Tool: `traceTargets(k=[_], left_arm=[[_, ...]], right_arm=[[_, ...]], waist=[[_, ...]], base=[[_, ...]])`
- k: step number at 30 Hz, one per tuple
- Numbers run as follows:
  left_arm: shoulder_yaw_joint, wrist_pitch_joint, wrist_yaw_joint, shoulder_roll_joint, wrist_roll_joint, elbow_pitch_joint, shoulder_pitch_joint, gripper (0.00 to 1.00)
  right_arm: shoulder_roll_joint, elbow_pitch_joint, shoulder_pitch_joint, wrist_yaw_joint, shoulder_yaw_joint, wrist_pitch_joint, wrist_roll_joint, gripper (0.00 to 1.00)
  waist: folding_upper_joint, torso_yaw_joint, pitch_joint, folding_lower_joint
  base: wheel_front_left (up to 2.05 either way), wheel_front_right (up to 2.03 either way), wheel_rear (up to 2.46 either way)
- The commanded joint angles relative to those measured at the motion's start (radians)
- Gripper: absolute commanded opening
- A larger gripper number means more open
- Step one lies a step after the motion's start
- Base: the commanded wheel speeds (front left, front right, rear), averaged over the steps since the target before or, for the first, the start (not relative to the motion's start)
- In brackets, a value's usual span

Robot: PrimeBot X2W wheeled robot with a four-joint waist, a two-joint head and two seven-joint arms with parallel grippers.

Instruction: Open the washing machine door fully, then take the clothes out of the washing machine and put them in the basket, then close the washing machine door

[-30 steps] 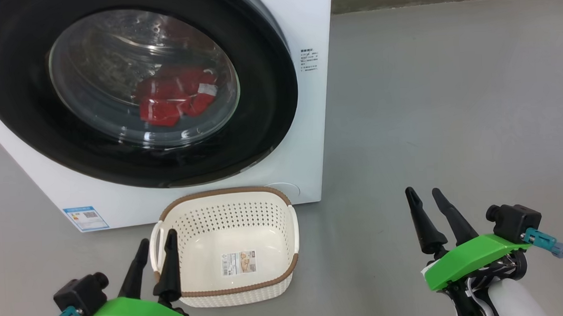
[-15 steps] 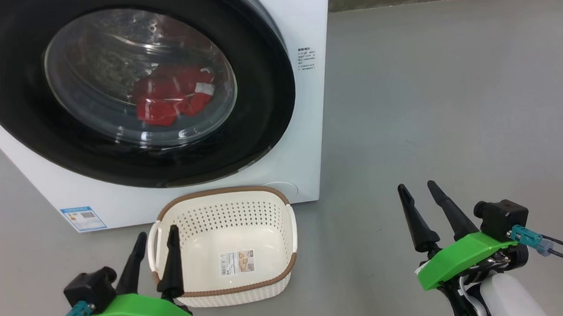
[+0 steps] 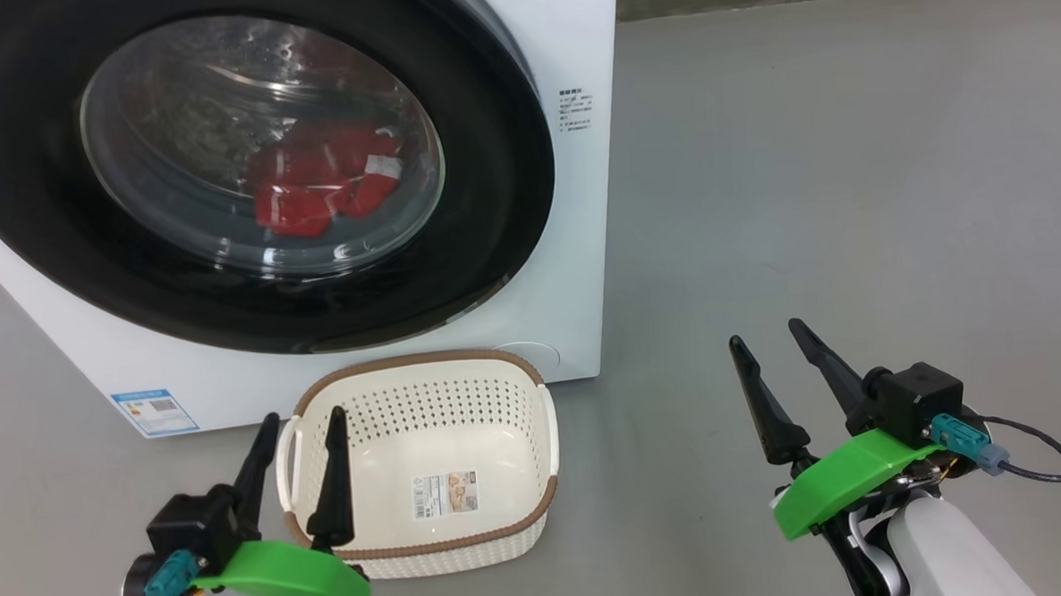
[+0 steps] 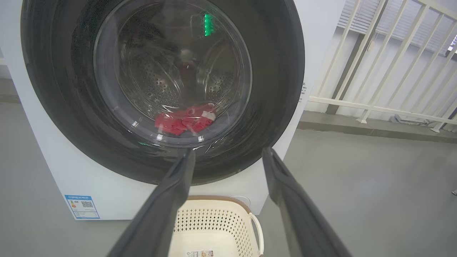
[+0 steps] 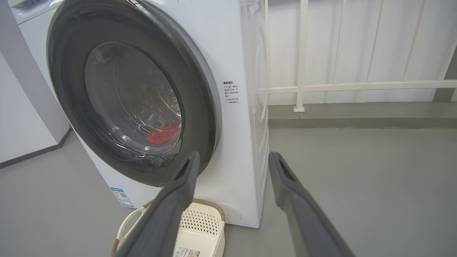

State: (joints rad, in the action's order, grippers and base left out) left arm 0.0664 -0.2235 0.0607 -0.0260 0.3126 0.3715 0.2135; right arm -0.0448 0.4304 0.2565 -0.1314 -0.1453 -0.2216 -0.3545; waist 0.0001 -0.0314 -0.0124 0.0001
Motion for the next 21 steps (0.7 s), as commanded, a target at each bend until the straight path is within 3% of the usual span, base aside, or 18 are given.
traceTargets(k=[1, 8, 21], left_arm=[[-0.025, -0.017, -0.008, -0.022, -0.038, -0.015, 0.048, 1.00], [-0.033, -0.038, -0.008, -0.024, -0.114, -0.003, 0.064, 1.00], [-0.039, -0.038, -0.009, -0.024, -0.110, 0.005, 0.066, 1.00]], right_arm=[[-0.004, -0.020, 0.051, 0.001, -0.028, -0.019, 0.038, 1.00], [-0.005, -0.014, 0.070, 0.001, -0.042, -0.039, 0.115, 1.00], [-0.005, -0.010, 0.073, 0.001, -0.045, -0.040, 0.118, 1.00]], waist=[[-0.0001, 0.000, -0.001, 0.0000], [-0.0001, -0.002, -0.007, -0.0001], [-0.0001, -0.002, -0.008, -0.0001]], base=[[0.00, 0.00, 0.00], [0.00, 0.00, 0.00], [0.00, 0.00, 0.00]])
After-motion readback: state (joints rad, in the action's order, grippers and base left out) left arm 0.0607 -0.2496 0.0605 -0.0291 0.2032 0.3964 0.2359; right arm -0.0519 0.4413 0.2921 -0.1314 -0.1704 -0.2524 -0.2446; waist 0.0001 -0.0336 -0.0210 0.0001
